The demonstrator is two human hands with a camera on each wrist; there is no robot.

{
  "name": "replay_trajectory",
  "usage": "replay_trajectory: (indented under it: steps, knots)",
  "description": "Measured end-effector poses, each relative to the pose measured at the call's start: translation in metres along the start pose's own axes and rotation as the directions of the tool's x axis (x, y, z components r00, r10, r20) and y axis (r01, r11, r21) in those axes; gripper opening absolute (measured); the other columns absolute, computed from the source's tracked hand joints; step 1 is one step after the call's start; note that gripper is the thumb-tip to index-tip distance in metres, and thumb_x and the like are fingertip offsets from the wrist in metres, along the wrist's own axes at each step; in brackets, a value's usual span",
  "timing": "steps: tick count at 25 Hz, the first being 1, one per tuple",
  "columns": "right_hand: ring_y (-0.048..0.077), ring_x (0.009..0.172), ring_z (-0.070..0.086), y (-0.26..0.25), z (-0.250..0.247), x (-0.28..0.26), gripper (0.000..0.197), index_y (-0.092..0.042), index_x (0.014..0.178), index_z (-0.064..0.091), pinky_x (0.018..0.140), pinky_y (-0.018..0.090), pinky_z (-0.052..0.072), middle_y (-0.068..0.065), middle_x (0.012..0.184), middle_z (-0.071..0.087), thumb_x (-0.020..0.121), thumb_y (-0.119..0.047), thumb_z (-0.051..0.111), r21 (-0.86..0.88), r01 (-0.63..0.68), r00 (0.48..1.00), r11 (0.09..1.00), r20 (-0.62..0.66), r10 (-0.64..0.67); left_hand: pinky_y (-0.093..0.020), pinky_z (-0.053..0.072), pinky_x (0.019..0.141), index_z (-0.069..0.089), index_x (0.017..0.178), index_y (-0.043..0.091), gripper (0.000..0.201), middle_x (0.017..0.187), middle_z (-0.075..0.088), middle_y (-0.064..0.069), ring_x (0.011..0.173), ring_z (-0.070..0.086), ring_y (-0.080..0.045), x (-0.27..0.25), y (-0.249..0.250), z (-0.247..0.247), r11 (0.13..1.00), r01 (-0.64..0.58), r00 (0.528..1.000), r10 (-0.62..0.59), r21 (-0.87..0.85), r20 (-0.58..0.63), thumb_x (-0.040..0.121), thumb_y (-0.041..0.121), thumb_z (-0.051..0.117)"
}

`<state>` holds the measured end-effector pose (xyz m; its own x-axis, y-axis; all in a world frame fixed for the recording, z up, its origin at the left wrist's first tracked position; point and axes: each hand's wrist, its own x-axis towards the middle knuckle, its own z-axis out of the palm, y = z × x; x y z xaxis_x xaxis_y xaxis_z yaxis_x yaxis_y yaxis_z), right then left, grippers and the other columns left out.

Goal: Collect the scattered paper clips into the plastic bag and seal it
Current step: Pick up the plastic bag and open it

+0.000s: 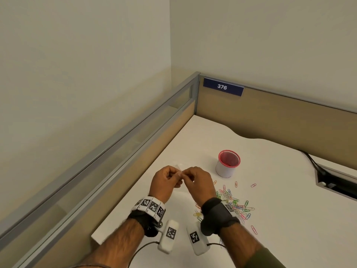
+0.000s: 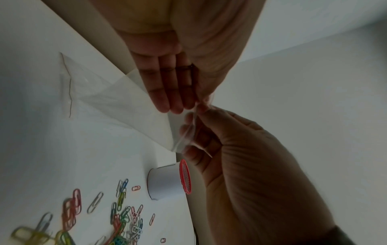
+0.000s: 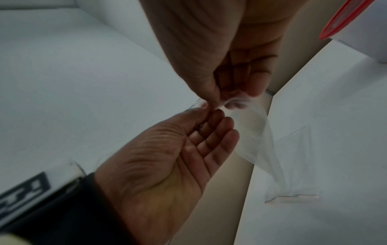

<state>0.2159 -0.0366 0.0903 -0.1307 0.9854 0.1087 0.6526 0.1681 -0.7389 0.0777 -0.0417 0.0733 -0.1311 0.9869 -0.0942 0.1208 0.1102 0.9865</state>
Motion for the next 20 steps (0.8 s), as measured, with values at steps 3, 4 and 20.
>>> replay_trajectory:
  steps: [3, 4, 20]
  knots:
    - [0.014, 0.081, 0.058, 0.002, 0.001, -0.001, 0.017, -0.017, 0.095, 0.069, 0.078, 0.027, 0.051, 0.0, 0.092, 0.066, 0.095, -0.023, 0.052, -0.004, -0.038, 0.999, 0.999, -0.03, 0.037, -0.034, 0.063, 0.069, 0.069, 0.093, 0.004, 0.017, 0.084, 0.075, -0.012, 0.074, 0.073, -0.021, 0.002, 0.001, 0.001, 0.997, 0.028, 0.996, -0.033, 0.073, 0.077, 0.098, 0.019, 0.062]
    - [0.014, 0.081, 0.058, 0.002, 0.002, -0.003, 0.017, -0.017, 0.094, 0.068, 0.078, 0.027, 0.051, 0.0, 0.091, 0.066, 0.095, -0.022, 0.052, -0.004, -0.044, 0.998, 0.999, -0.035, 0.043, -0.035, 0.063, 0.069, 0.069, 0.093, 0.005, 0.021, 0.085, 0.075, -0.011, 0.075, 0.073, -0.022, 0.003, 0.001, 0.002, 0.994, 0.041, 0.991, -0.053, 0.097, 0.122, 0.1, 0.022, 0.058]
    - [0.018, 0.072, 0.06, 0.017, -0.012, 0.006, 0.008, -0.022, 0.092, 0.058, 0.069, 0.033, 0.054, -0.001, 0.081, 0.064, 0.088, -0.029, 0.06, -0.126, -0.281, 0.959, 0.952, -0.065, 0.274, -0.031, 0.039, 0.055, 0.041, 0.063, 0.018, 0.031, 0.062, 0.052, -0.005, 0.057, 0.045, -0.016, 0.022, 0.001, 0.005, 0.838, -0.21, 0.956, 0.069, 0.504, 0.284, 0.088, 0.015, 0.058]
